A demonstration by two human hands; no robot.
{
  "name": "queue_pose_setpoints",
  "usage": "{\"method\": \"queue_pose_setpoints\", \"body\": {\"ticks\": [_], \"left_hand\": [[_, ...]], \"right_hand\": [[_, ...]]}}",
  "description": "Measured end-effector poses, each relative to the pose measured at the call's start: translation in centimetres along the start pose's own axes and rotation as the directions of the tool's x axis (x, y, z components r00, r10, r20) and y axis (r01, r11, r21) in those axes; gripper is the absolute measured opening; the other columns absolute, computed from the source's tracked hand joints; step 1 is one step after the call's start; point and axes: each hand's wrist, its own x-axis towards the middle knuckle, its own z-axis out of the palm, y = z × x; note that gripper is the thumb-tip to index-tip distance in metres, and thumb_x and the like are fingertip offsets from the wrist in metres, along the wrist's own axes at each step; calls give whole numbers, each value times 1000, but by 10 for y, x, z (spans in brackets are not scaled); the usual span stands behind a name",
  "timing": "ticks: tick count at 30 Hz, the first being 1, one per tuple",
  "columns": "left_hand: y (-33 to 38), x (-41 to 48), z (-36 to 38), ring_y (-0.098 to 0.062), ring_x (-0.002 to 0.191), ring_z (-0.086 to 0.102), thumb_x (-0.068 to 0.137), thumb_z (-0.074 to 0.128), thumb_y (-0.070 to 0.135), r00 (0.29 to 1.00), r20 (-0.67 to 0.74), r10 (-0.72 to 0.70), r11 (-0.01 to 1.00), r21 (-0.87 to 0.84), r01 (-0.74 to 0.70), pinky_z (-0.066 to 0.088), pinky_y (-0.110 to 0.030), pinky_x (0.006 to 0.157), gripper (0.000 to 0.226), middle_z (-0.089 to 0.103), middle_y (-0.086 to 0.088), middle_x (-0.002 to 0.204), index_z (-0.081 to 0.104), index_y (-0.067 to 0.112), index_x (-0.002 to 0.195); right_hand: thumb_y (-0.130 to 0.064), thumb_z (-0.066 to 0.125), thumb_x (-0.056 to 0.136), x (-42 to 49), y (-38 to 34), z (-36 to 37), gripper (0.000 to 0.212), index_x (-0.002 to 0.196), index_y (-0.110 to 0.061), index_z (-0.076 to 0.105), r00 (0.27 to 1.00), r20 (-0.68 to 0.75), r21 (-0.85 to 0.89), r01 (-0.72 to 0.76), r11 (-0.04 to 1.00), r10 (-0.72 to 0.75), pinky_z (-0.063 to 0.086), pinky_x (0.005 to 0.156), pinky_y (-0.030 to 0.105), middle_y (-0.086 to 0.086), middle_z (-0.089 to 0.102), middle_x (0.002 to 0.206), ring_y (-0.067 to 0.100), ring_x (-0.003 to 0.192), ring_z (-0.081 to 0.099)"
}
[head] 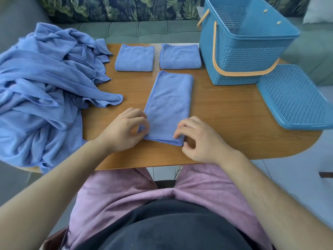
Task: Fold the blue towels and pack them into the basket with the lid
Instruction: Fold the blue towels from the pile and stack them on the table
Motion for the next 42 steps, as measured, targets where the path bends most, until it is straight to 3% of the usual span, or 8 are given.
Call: {"method": "queue_pose_setpoints", "body": {"ticks": [7, 12, 17, 22, 26, 32, 38, 42], "left_hand": [[-5, -27, -3, -16, 109, 60, 87, 76, 34, 995, 81, -67, 994, -87, 74, 46, -37, 97, 28, 63, 5, 114, 71, 18, 110], [7, -28, 1, -16, 92, 53, 84, 73, 50, 994, 40, -102, 995, -16, 103, 48, -37, 85, 38, 57, 7, 101, 66, 20, 105], [31, -37, 4, -14, 84, 54, 87, 61, 36, 996, -20, -86, 995, 49, 86, 49, -43, 72, 20, 58, 10, 89, 60, 20, 99], [52, -8, -19, -14, 87, 59, 93, 57, 37, 959, -100, -264, 928, -297, 225, 47, -24, 76, 18, 62, 12, 93, 58, 27, 108], [35, 45, -30, -17, 85, 59, 96, 52, 13, 950, -101, -294, 908, -340, 245, 47, -27, 72, 19, 63, 7, 96, 65, 28, 94], [-9, 116, -22, -4, 76, 53, 90, 59, 18, 887, 6, -461, 852, -276, 445, 42, -19, 73, 20, 57, 9, 103, 73, 30, 99], [-48, 128, 19, -19, 122, 45, 83, 54, 54, 835, 112, -539, 835, -58, 547, 37, -37, 108, 45, 52, 7, 124, 65, 35, 122], [-46, 113, 40, -19, 137, 31, 95, 48, 60, 819, 37, -572, 819, 65, 570, 27, -41, 110, 44, 45, 9, 142, 50, 48, 137]], "right_hand": [[-10, 59, 89, -10, 4, 12, 26, 111, -19, 69, 999, -7, -63, -48, 997, 48, 49, 91, 40, -10, 66, 112, 18, 107, 56], [-10, 61, 93, -15, -7, 8, 24, 111, -25, 66, 971, -108, 95, -204, 974, 214, 49, 91, 34, -10, 67, 103, 9, 102, 59], [-4, 61, 92, -28, -18, -7, 22, 93, -25, 61, 964, -169, 148, -181, 972, 205, 46, 81, 31, -14, 61, 89, 10, 90, 59], [8, 59, 90, -17, -15, -33, 30, 91, -17, 76, 941, -253, 200, -178, 963, 227, 37, 76, 9, -11, 64, 96, -6, 82, 57], [-1, 59, 94, 22, 6, -47, 26, 101, -20, 76, 912, -280, 213, -245, 946, 300, 37, 75, 8, -14, 62, 97, -4, 78, 56], [-24, 62, 92, 84, 54, -41, 27, 118, -25, 69, 882, -116, 160, -438, 885, 457, 47, 92, 24, -17, 53, 110, 4, 90, 56], [-45, 49, 97, 111, 77, -16, 54, 149, -30, 45, 833, 24, -152, -543, 826, 552, 26, 116, 38, -8, 40, 153, 18, 140, 32], [-54, 29, 103, 100, 79, 2, 59, 159, -39, 18, 765, 95, -238, -604, 760, 637, 11, 121, 43, 2, 14, 168, 22, 154, 6]]}}
